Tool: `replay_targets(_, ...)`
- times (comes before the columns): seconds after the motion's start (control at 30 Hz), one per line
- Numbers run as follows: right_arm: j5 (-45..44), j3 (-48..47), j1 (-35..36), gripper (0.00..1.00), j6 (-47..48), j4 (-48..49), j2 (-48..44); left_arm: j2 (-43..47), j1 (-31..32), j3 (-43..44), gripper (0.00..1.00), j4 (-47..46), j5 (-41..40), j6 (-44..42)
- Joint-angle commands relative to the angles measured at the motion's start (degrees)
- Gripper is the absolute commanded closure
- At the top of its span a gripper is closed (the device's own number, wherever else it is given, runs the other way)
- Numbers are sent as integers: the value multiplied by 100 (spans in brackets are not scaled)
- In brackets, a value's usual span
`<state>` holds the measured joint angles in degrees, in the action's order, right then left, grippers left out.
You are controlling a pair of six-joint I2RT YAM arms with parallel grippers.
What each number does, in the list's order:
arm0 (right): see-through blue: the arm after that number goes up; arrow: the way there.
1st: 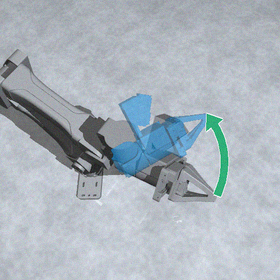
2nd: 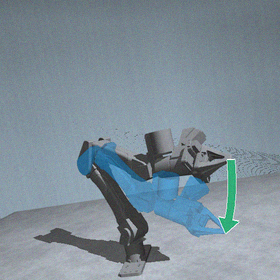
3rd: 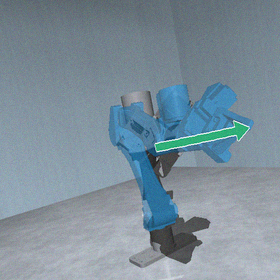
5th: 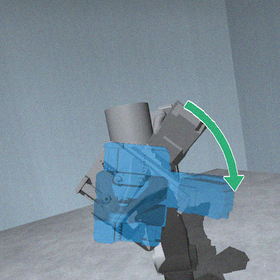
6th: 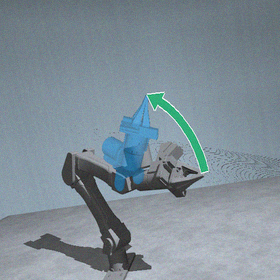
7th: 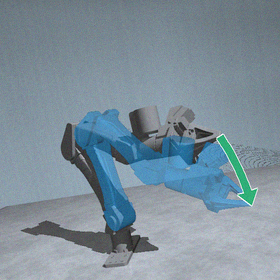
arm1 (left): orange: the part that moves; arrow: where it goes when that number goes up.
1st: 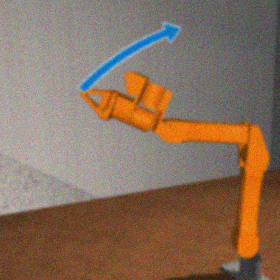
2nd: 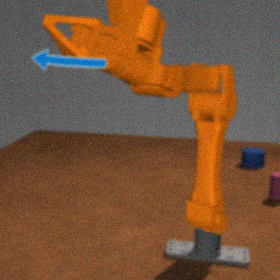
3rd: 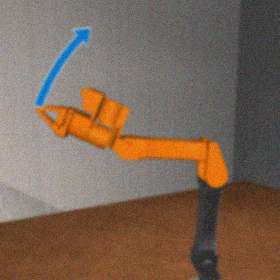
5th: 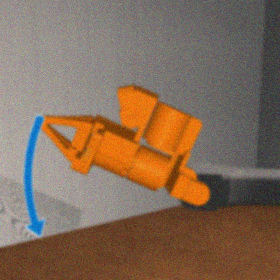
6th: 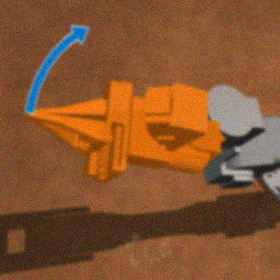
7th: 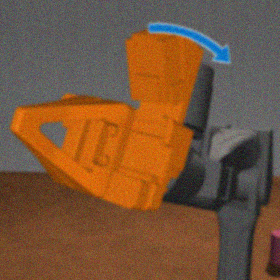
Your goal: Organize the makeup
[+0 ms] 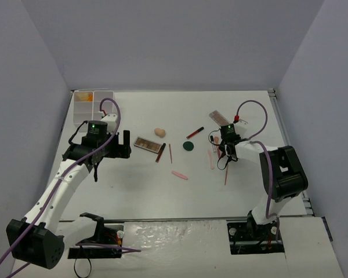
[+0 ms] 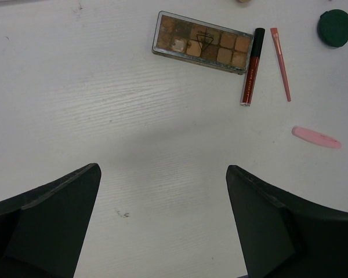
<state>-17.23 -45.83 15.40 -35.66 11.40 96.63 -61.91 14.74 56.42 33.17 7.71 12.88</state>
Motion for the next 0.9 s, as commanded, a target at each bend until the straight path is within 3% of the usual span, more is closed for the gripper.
replay_targets(0.0,-434,61,-37,98,44,-29,-366,95,29,83,12,-179,67,-66)
replay_targets(0.2,-290,33,136,100,683,-140,-1468,183,29,98,12,-343,448,7)
replay_targets(0.4,337,154,1247,100,2090,197,-2942,496,37,62,12,-920,1753,816)
replay_targets(0.57,2248,689,1897,100,2658,1414,-4175,932,147,-188,13,-2422,2698,2495)
replay_targets(0.73,3133,753,2294,100,2989,1973,-4304,1083,530,-264,13,-3706,2634,3527)
replay_targets(0.87,3322,544,2706,100,3211,2103,-4052,937,1089,-48,13,-3974,2356,3696)
